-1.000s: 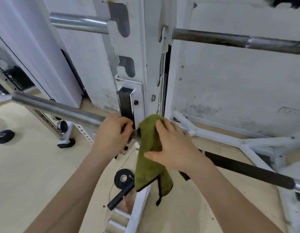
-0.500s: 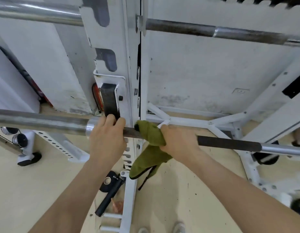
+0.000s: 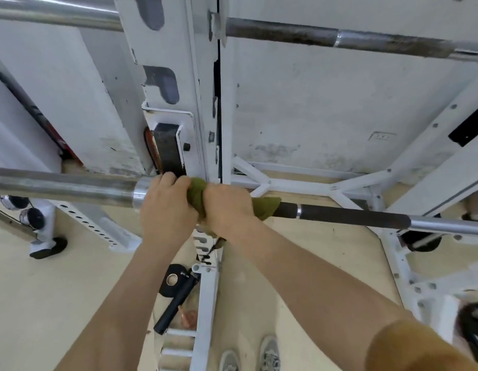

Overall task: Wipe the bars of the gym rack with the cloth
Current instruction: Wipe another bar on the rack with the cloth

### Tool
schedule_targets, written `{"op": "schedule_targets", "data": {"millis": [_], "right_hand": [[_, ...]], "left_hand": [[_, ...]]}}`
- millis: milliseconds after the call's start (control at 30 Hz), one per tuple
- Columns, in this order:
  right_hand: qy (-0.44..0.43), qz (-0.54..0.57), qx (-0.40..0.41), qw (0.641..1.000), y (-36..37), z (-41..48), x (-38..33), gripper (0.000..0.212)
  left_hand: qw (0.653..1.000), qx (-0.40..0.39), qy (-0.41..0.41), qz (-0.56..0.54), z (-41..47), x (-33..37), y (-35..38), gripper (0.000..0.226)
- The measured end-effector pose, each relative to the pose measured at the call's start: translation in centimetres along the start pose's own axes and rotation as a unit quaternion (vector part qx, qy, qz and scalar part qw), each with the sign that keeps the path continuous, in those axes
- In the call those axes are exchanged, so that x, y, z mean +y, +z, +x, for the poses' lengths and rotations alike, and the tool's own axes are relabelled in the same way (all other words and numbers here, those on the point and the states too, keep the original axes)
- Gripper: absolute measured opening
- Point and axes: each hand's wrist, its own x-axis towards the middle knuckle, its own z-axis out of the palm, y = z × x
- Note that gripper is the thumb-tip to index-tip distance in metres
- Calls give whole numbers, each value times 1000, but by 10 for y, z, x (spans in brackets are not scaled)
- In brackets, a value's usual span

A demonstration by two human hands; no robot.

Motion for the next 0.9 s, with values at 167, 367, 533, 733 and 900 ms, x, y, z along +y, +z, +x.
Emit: {"op": "schedule_targets", "data": {"millis": [167, 367, 533, 733, 900], "right_hand": [[65, -105, 8, 992, 1, -43, 80, 14], [88, -92, -32, 991, -10, -49, 84, 13], [-6, -47, -17, 999, -4, -6, 12, 20], [-44, -56, 18, 997, 1, -23, 42, 27], [-19, -78, 43, 996, 4, -48, 91, 23]], "left_hand": [[1000, -1, -19, -20, -2, 6, -1, 22], [994, -36, 65, -78, -12, 31, 7, 32], [990, -7, 7, -143, -7, 30, 5, 58], [988, -46, 74, -124, -19, 52, 6, 56], [984, -119, 114, -74, -19, 91, 15, 61]]}}
